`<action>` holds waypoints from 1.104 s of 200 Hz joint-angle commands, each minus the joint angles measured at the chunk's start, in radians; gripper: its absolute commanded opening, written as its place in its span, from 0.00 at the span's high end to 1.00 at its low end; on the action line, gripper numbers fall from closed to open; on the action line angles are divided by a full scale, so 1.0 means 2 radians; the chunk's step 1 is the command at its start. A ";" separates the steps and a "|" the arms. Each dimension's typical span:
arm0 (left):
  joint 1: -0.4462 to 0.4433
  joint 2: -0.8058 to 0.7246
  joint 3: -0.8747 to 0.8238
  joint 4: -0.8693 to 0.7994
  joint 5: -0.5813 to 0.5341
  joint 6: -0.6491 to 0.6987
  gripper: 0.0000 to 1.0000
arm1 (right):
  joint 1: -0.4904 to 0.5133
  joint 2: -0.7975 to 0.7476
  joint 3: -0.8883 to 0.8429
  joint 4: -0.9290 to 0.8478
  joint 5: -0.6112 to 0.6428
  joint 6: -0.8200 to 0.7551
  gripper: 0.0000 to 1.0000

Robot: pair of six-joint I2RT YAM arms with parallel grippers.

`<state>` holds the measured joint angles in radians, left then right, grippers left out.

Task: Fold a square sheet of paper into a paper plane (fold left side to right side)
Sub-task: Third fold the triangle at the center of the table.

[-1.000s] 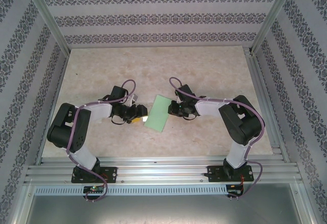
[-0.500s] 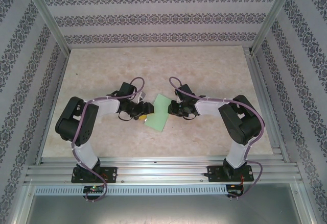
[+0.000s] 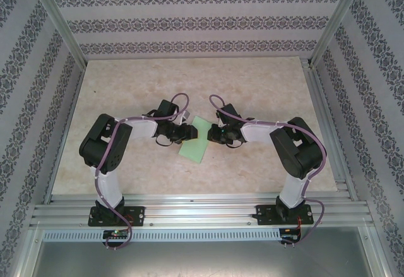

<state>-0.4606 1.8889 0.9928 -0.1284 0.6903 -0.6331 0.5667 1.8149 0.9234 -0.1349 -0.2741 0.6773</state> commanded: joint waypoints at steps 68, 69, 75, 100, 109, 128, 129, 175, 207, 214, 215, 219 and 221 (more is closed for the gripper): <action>-0.008 0.001 0.016 -0.034 -0.025 -0.002 0.90 | 0.011 -0.108 -0.013 -0.038 0.067 -0.053 0.68; -0.009 0.001 0.016 -0.034 -0.025 -0.002 0.90 | 0.012 -0.111 -0.014 -0.039 0.069 -0.054 0.68; -0.009 -0.002 0.015 -0.035 -0.025 -0.004 0.91 | 0.022 -0.129 -0.022 -0.040 0.079 -0.056 0.66; -0.009 -0.007 0.017 -0.043 -0.025 -0.011 0.93 | 0.092 -0.187 -0.065 -0.023 0.133 -0.047 0.61; -0.009 -0.006 0.019 -0.047 -0.023 -0.011 0.93 | 0.125 -0.199 -0.080 -0.007 0.160 -0.038 0.59; -0.009 -0.003 0.026 -0.057 -0.019 -0.011 0.94 | 0.193 -0.197 -0.094 0.021 0.221 -0.028 0.57; -0.009 -0.003 0.026 -0.057 -0.019 -0.011 0.94 | 0.197 -0.195 -0.093 0.021 0.224 -0.028 0.57; -0.010 0.003 0.035 -0.073 -0.011 -0.011 0.95 | 0.286 -0.103 -0.023 0.003 0.319 -0.060 0.49; -0.010 0.004 0.039 -0.077 -0.010 -0.014 0.95 | 0.301 -0.053 0.023 -0.024 0.340 -0.079 0.46; -0.010 0.005 0.041 -0.078 -0.010 -0.014 0.95 | 0.302 -0.047 0.027 -0.024 0.342 -0.082 0.46; -0.010 0.005 0.041 -0.078 -0.010 -0.014 0.95 | 0.302 -0.047 0.027 -0.024 0.342 -0.082 0.46; -0.010 0.005 0.041 -0.080 -0.009 -0.014 0.95 | 0.302 -0.044 0.029 -0.025 0.345 -0.083 0.46; -0.010 0.006 0.041 -0.079 -0.009 -0.014 0.95 | 0.302 -0.043 0.030 -0.026 0.346 -0.084 0.46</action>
<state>-0.4675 1.8946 1.0512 -0.2569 0.6529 -0.6460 1.1622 1.7012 0.9382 -0.1589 0.3271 0.5510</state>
